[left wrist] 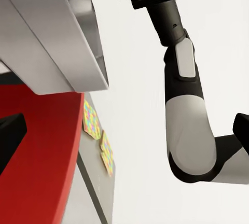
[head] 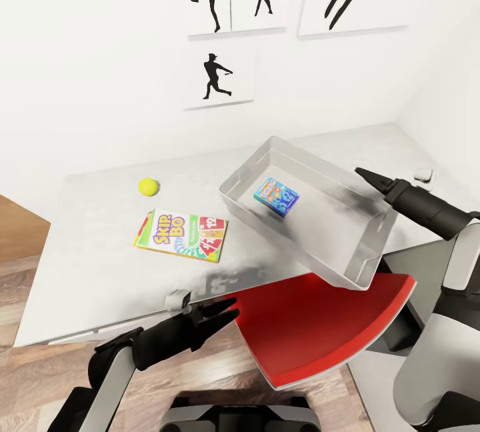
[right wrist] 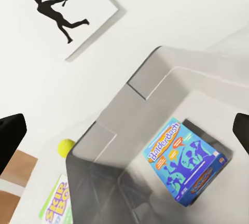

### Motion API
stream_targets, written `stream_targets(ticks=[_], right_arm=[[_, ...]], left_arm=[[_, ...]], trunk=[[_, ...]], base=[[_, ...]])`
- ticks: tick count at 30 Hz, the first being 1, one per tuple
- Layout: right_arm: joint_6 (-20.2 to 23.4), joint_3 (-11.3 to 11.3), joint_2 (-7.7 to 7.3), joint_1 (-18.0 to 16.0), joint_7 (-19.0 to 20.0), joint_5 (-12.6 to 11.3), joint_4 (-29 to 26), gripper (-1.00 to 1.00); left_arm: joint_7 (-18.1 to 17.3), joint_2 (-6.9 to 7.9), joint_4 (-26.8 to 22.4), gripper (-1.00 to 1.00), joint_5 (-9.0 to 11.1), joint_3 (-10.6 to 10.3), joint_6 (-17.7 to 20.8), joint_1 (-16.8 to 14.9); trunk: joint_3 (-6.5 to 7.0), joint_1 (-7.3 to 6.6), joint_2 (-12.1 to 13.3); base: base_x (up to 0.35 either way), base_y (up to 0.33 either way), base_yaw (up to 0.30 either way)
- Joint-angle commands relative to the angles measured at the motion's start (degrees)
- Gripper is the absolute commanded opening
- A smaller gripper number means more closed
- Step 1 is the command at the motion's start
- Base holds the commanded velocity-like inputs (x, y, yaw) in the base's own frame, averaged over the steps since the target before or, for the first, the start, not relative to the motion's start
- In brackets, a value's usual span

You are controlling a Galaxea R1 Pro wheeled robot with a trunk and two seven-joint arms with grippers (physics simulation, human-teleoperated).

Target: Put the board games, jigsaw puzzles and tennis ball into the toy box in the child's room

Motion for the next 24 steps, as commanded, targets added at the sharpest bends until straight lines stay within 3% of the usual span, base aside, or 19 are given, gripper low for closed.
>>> stream_targets(ticks=[1, 12, 24], right_arm=[[0.3, -0.1, -0.15, 0.0, 0.9, 0.0, 0.0, 1.0], [0.3, 0.0, -1.11, 0.0, 5.8, -0.1, 0.0, 1.0], [0.3, 0.0, -1.47, -0.1, 7.1, -0.1, 0.0, 1.0]], left_arm=[[0.1, 0.04, 0.0, 1.0, 0.4, -0.1, 0.2, 0.0], [0.1, 0.06, 0.0, 1.0, 0.4, -0.1, -0.4, 0.2], [0.0, 0.11, 0.0, 1.0, 0.4, -0.1, -0.5, 0.2]], trunk=[[-0.07, 0.03, -0.1], [-0.07, 0.03, -0.1], [-0.07, 0.03, -0.1]], base=[[0.0, 0.0, 0.0], [-0.003, 0.002, 0.0], [-0.111, 0.105, 0.0]])
